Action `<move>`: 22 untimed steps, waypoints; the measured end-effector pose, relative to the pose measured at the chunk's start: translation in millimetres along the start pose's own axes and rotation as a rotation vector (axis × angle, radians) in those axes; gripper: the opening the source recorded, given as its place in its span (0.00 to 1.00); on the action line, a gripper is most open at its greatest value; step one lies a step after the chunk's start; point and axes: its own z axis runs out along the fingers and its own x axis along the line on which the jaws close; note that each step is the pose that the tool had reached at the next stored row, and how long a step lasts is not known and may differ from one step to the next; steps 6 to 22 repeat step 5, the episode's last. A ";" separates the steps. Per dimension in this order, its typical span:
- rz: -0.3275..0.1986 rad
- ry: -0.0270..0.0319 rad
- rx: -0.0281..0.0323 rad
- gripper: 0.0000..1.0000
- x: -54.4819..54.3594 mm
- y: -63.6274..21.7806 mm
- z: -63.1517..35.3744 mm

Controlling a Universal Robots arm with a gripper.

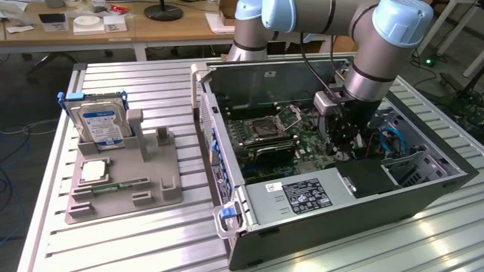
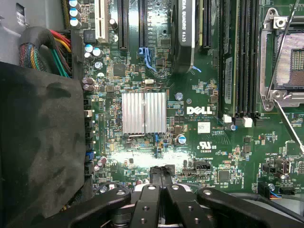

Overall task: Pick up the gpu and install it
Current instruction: 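Press down on the gpu until it lock into place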

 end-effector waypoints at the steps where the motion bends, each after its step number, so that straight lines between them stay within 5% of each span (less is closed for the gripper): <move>1: 0.000 0.0000 -0.0001 0.11 0.0 0.0 0.0; 22: 0.000 0.0000 0.0000 0.11 0.0 0.0 0.0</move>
